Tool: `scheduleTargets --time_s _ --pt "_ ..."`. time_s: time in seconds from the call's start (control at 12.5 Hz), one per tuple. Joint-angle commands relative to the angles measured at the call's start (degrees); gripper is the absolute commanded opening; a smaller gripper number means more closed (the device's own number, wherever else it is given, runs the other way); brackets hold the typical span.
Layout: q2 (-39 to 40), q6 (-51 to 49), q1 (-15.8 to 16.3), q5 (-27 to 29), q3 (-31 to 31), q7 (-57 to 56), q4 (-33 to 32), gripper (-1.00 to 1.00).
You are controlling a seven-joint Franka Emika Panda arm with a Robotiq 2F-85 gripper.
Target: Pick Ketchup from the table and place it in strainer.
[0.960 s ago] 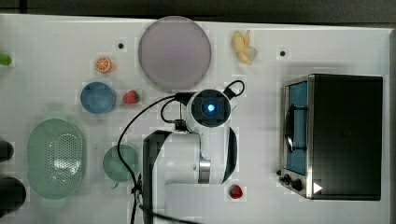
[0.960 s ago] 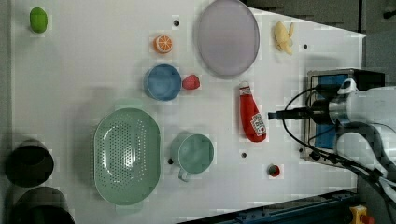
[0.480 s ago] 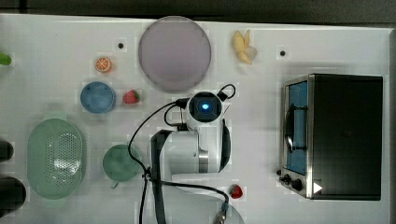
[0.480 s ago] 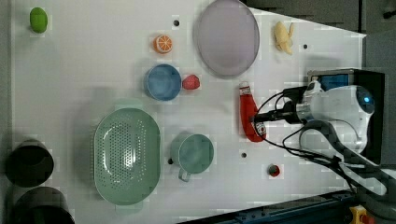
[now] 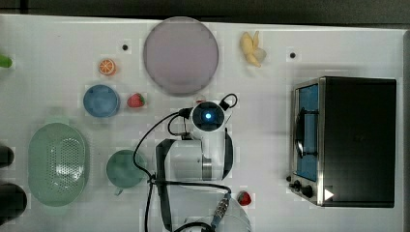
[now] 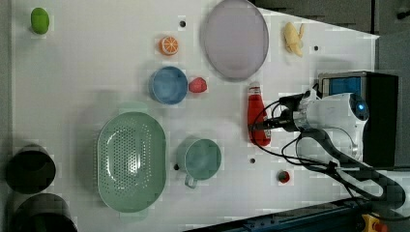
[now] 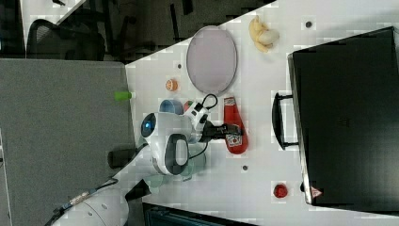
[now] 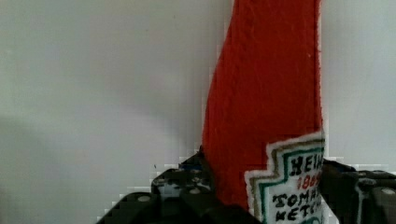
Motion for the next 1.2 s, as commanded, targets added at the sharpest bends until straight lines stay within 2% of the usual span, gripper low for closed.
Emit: scheduleTargets --time_s 0.08,0.24,0.4,0.72,0.96,1.2 --pt "-1.4 1.91 -0.27 -0.12 -0.16 -2.08 0.36 0.24" --pt "-4.54 1.19 -0.5 -0.06 -0.27 -2.03 1.08 0.24" --pt "-10.97 -3.49 -0.55 0.16 -0.5 -1.3 1.36 0.24" --pt "-25.27 -23.72 0.2 0.16 1.49 0.38 6.96 0.24" --pt "-28.97 -34.97 1.74 1.91 6.28 8.19 12.0 0.24" --pt "-28.16 -35.9 3.95 3.63 14.01 22.56 15.41 0.24"
